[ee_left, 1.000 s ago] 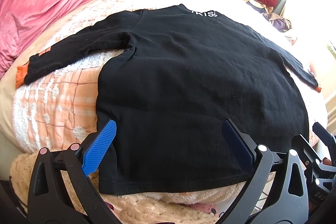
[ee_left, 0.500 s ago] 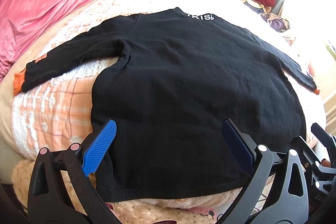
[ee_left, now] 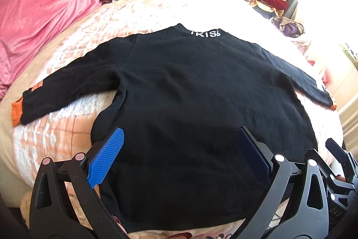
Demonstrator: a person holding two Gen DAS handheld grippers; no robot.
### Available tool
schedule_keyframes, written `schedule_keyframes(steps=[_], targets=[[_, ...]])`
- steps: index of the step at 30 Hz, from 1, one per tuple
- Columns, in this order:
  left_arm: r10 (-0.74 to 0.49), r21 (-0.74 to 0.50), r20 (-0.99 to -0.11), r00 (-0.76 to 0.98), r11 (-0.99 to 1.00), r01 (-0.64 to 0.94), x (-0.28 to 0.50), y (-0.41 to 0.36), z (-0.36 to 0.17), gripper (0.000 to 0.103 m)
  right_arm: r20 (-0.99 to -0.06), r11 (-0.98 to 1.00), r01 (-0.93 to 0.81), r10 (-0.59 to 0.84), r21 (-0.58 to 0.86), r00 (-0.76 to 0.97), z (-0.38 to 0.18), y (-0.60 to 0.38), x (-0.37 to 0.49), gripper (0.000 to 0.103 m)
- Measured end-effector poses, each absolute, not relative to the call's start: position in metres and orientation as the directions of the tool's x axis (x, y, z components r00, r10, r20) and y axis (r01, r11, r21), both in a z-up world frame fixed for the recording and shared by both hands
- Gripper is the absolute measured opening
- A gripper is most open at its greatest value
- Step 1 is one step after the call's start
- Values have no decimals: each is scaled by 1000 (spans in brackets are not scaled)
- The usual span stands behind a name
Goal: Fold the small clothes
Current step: 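Move the right tool toward the orange cuff of the nearest sleeve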
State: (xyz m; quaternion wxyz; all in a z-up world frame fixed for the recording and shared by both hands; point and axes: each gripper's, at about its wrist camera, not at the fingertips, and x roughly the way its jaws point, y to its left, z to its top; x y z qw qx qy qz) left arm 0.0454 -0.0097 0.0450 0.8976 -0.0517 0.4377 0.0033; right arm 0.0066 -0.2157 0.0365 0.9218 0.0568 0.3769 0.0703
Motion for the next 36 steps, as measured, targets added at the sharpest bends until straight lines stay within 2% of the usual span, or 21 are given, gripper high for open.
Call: schedule_keyframes(steps=[26, 36], targets=[[-95, -115, -779, 619, 993, 8, 127, -35, 79, 95, -672, 957, 118, 94, 264, 735, 59, -285, 57, 99], [-102, -122, -777, 621, 992, 11, 170, -44, 90, 95, -660, 911, 193, 105, 363, 744, 64, -327, 90, 99]])
